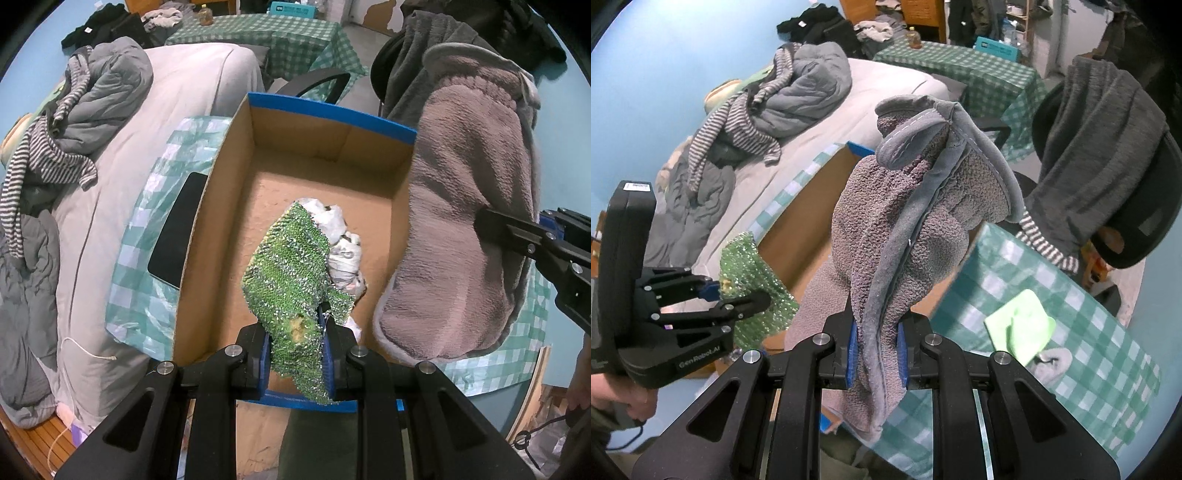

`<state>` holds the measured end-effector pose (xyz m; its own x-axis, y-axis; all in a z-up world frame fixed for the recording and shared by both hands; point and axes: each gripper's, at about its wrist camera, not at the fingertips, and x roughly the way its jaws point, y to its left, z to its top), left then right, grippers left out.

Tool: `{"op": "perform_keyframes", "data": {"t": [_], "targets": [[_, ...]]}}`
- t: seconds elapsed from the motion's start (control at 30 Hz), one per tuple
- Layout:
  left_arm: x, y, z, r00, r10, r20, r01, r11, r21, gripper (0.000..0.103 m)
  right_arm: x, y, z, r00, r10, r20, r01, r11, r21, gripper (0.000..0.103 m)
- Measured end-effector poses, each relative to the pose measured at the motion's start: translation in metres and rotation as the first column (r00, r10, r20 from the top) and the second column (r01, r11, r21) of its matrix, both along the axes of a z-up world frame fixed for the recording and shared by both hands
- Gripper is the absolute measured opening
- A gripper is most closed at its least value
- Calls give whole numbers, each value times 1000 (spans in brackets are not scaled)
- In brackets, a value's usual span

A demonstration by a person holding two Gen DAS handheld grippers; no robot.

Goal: Organize soft objects
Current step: 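Carry the scrubber with the left tool while the right tool carries the mitten over the box, then open both tools to drop the scrubber and mitten into the box, then move both open tools back over the table toward the remaining items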

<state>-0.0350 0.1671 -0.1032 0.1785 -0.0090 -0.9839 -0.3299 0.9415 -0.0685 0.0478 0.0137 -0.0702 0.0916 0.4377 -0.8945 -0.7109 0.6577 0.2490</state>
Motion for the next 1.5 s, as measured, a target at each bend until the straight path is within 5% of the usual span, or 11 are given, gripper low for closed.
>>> {"op": "perform_keyframes", "data": {"t": [0.57, 0.73, 0.87, 1.13, 1.5], "targets": [[21, 6, -39, 995, -70, -72, 73, 997, 34, 26, 12, 55, -46, 997, 61, -54, -67, 991, -116, 16], [21, 7, -44, 994, -72, -87, 75, 997, 35, 37, 17, 59, -52, 997, 54, -57, -61, 991, -119, 32], [19, 7, -43, 994, -72, -86, 76, 996, 46, 59, 17, 56, -47, 998, 47, -35, -51, 992, -112, 49], [19, 5, -29, 996, -61, -66, 64, 996, 54, 63, 19, 42, -36, 999, 33, 7, -32, 992, -125, 66], [24, -16, -4, 996, -90, -21, 91, 992, 88, 69, 19, 5, -23, 1000, -7, 20, 10, 991, -133, 67]]}}
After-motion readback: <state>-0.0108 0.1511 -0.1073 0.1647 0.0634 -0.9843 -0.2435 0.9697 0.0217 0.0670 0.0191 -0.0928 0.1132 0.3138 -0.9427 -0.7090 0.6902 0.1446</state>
